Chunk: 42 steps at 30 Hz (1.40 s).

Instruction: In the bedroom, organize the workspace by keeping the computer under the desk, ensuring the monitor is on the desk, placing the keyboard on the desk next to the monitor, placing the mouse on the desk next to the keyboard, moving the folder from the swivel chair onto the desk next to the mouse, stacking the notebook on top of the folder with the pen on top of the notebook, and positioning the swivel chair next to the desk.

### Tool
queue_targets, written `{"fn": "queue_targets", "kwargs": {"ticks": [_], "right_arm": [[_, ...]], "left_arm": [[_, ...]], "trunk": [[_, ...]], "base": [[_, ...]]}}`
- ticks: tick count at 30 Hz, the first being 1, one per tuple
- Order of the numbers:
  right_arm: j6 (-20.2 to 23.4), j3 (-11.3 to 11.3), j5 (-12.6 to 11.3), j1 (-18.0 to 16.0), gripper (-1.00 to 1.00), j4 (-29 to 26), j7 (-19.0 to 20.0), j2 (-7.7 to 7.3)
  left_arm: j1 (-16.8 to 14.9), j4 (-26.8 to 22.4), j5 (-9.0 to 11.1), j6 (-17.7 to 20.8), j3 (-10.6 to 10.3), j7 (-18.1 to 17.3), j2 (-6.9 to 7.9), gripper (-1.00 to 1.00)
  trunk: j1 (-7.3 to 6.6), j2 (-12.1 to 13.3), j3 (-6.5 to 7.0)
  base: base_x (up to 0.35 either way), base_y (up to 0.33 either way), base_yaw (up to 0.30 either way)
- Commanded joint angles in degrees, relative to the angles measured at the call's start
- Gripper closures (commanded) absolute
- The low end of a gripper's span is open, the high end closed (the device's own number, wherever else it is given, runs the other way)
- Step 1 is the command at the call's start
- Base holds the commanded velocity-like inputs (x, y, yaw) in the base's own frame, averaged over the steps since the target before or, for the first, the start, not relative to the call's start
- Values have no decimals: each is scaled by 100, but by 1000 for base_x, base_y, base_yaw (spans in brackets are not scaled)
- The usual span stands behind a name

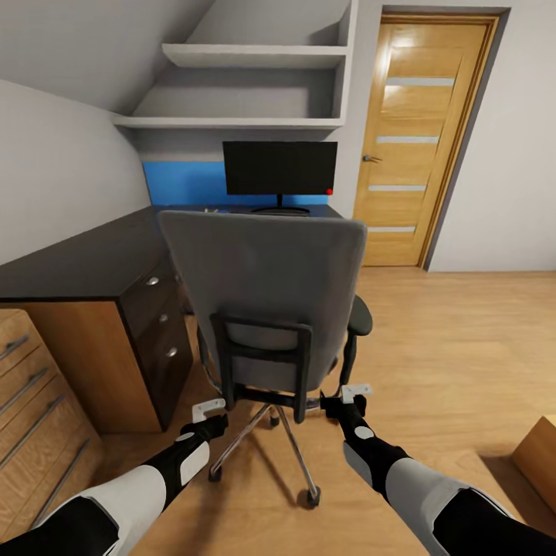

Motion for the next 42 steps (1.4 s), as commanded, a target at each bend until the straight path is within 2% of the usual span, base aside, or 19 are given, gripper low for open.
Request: {"fn": "queue_targets", "kwargs": {"ticks": [1,18,42], "right_arm": [[-15,51,-34,-4,-100,3,-30,0],[-15,53,-42,-4,-100,-4,-33,12],[-41,45,-56,-4,-100,-5,-47,11]], "left_arm": [[-6,-9,26,-14,-87,26,-3,-100],[-6,-7,34,-5,-84,26,-3,-100],[-6,-7,35,4,-87,26,-3,-100]], "trunk": [[2,-2,-5],[2,-2,-5],[2,-2,-5]], "base": [[321,0,0],[222,-137,1],[-15,-7,44]]}}
